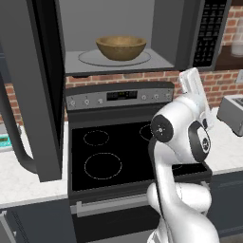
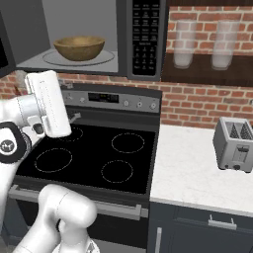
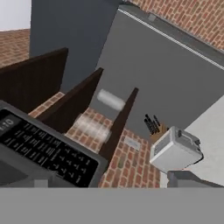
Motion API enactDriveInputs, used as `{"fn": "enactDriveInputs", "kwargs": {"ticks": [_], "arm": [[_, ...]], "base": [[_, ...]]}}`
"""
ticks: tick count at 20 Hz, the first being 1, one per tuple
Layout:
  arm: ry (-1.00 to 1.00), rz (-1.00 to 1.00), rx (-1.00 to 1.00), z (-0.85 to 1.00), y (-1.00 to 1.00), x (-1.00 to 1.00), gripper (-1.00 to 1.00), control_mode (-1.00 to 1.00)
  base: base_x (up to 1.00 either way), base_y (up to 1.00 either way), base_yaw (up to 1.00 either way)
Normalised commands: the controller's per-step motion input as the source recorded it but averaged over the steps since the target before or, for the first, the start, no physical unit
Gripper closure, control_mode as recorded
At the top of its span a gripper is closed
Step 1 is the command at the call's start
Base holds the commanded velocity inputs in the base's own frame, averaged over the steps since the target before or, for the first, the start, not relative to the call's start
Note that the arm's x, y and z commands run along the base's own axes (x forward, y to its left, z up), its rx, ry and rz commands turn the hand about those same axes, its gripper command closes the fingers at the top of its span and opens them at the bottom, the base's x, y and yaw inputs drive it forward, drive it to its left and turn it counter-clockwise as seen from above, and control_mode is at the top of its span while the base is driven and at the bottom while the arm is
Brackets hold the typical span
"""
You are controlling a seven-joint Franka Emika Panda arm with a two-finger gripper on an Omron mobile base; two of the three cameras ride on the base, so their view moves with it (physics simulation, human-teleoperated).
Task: Open the microwave, place the bowl with waffle inside the microwave, then close the microwave door and turn it on.
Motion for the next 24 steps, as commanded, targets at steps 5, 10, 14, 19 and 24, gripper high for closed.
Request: {"fn": "enactDriveInputs", "kwargs": {"ticks": [5,10,14,19,24], "arm": [[0.0,-0.14,-0.17,-0.54,0.0,-0.29,1.0,-1.0],[0.0,-0.12,-0.14,-0.4,0.07,-0.18,1.0,-1.0],[0.01,-0.06,-0.11,-0.35,0.39,0.0,1.0,-1.0],[0.0,-0.04,-0.15,-0.38,0.44,0.0,1.0,-1.0],[0.0,-0.01,-0.15,-0.5,0.24,0.0,1.0,-1.0]], "base": [[0.0,0.0,0.0],[0.0,0.0,0.0],[0.0,0.0,0.0],[0.0,0.0,0.0],[0.0,0.0,0.0]]}}
